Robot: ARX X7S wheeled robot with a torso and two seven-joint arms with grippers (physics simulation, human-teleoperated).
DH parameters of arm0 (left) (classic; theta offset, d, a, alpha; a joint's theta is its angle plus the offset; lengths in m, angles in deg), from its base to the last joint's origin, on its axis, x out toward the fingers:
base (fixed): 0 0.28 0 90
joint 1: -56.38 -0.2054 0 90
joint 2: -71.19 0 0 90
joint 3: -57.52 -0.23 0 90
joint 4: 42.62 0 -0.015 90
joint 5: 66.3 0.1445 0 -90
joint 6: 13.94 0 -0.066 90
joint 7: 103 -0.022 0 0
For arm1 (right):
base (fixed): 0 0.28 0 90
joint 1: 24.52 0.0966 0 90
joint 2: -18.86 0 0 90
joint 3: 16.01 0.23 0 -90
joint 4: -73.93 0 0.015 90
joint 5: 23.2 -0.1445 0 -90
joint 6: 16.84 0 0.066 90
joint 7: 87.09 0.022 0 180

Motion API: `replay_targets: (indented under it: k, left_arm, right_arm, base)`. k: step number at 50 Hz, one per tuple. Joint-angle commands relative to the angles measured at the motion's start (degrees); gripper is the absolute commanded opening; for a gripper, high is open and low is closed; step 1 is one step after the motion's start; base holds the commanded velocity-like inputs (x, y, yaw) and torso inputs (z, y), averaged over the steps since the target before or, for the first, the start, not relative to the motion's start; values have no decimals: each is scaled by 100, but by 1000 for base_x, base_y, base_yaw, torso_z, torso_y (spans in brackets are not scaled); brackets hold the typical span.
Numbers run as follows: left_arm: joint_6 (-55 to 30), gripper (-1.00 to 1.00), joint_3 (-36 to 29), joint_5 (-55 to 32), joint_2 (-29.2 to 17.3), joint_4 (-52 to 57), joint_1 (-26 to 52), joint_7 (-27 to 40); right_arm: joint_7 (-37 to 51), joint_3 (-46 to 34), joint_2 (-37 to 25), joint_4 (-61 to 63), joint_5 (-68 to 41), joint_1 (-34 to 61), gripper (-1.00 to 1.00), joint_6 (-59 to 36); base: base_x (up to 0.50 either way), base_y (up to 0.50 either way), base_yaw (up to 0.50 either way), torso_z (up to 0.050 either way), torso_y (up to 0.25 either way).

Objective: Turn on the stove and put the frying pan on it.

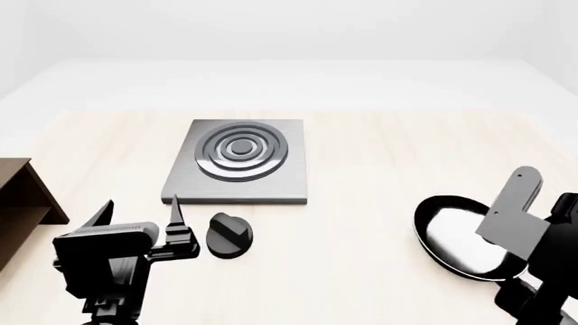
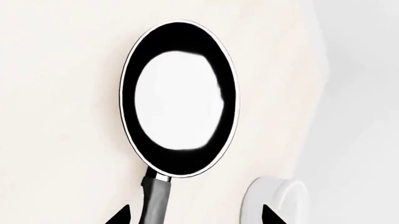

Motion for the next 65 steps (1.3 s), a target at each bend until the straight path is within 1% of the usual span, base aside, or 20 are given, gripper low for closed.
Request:
replay_targets:
  k: [1, 15, 31, 54, 65]
  left_arm:
    - [30, 100, -30, -3, -12, -25, -11, 19]
    - [56, 100, -71, 9, -36, -96, 6, 37]
    - [37, 100, -152, 55, -64, -86, 28, 91]
    - [81, 100, -214, 81, -100, -127, 33, 136]
    - [90, 100, -256, 97, -117, -125, 28, 159]
  right_arm:
    - [156, -461, -134, -239, -189, -87, 100, 316]
    - [228, -682, -209, -643, 58, -476, 100, 893]
    - [478, -642, -438, -1070, -61, -869, 100, 1459]
    - [648, -758, -357, -1759, 11, -1483, 100, 2426]
    - [713, -785, -396, -2079, 15, -1661, 100, 2629]
  base:
    - [0, 0, 0, 0, 0]
    - [0, 0, 0, 0, 0]
    - [0, 0, 0, 0, 0]
    - [0, 0, 0, 0, 0]
    - [0, 0, 0, 0, 0]
